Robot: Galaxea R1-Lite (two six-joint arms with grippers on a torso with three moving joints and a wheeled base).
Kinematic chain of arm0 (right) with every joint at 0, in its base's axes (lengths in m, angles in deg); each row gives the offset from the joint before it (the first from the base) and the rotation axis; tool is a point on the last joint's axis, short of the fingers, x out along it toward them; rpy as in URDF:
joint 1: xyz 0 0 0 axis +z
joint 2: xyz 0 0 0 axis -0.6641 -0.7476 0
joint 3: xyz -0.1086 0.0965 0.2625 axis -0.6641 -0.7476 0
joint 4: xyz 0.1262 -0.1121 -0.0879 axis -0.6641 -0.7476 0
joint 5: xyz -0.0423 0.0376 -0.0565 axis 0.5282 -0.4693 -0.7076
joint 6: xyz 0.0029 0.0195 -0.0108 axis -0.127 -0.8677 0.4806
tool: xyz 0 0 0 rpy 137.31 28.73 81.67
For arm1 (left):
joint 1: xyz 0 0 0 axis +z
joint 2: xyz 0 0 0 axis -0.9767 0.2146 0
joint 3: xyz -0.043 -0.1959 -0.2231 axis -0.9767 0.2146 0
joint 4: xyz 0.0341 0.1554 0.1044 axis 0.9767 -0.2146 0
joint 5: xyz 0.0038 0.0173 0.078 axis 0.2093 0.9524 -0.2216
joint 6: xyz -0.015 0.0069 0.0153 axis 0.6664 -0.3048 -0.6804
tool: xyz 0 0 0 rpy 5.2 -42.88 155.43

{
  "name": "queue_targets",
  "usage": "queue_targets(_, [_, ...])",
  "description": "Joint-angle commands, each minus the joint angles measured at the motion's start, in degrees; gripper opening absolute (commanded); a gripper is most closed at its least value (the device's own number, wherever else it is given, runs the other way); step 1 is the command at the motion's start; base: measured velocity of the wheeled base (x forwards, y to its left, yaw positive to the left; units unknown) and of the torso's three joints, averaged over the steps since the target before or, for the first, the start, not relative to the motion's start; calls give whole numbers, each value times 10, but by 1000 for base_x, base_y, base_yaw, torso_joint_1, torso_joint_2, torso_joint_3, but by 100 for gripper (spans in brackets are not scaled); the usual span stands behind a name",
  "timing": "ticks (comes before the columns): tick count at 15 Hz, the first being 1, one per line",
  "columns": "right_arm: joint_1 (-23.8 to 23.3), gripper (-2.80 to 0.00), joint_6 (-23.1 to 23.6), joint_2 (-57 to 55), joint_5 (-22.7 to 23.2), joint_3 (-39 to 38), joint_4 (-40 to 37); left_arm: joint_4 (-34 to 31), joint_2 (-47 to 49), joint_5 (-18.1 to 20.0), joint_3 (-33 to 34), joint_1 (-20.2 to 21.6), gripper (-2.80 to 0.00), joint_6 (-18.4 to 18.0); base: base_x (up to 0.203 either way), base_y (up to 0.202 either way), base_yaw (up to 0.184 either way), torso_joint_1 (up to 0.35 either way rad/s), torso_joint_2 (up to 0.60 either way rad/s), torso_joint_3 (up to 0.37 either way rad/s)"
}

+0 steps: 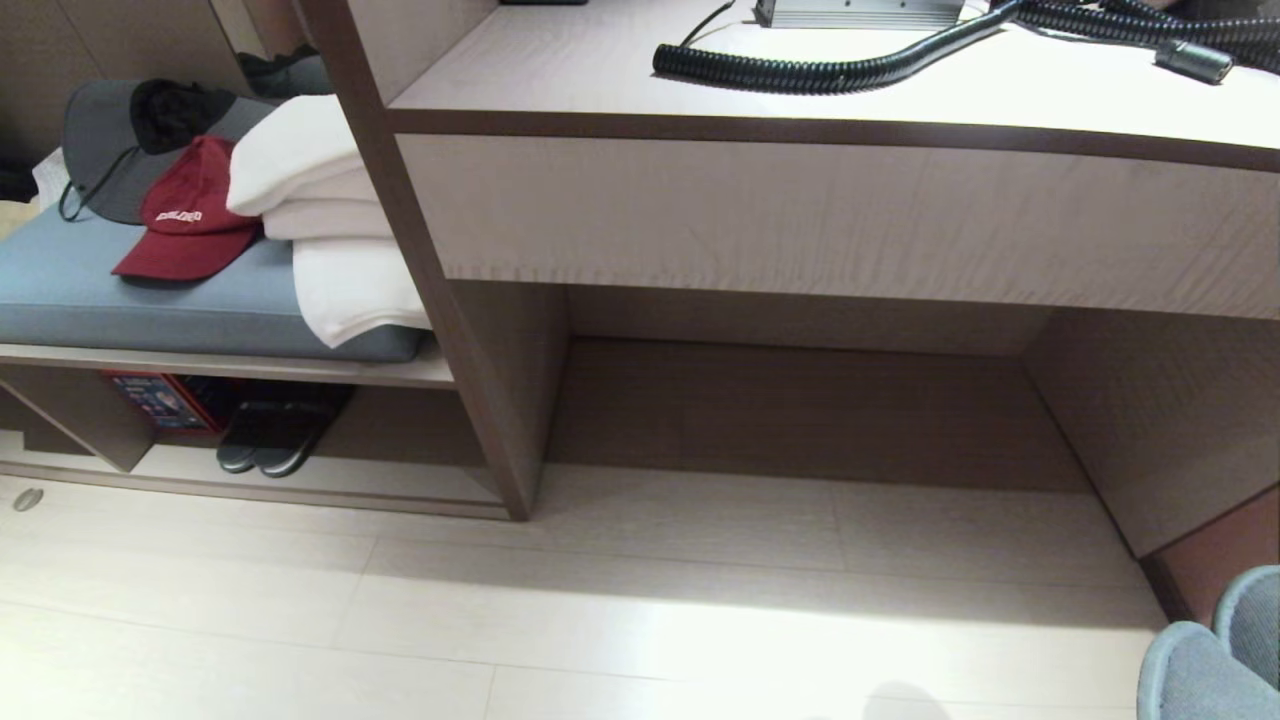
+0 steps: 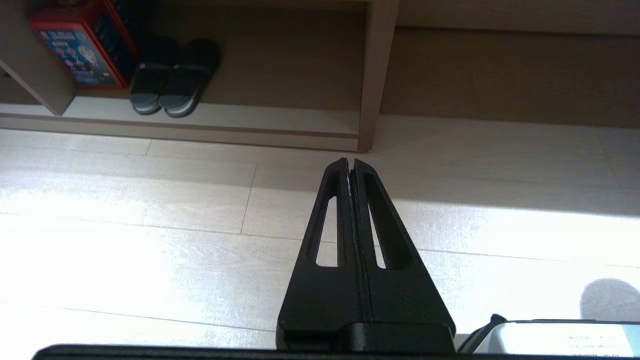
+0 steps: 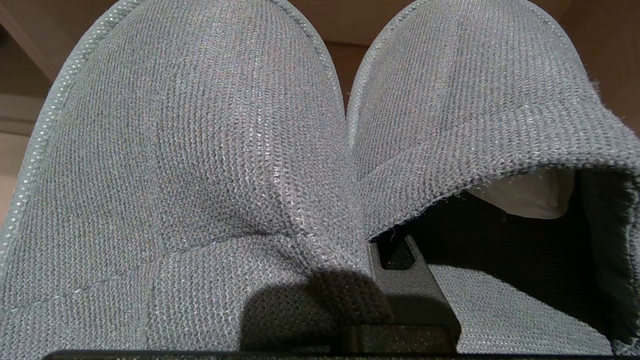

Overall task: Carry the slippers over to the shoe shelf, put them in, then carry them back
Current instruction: Place the slippers on the floor

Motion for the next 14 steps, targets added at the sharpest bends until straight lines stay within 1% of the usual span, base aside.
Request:
queue_targets(1, [0, -280, 0, -1, 0, -1, 0, 0, 0, 0, 0, 0, -280, 0, 0, 0, 0, 5, 7, -198])
queue_targets(14, [1, -280, 0, -1, 0, -1, 0, 0, 0, 0, 0, 0, -280, 0, 0, 0, 0, 2, 2, -198])
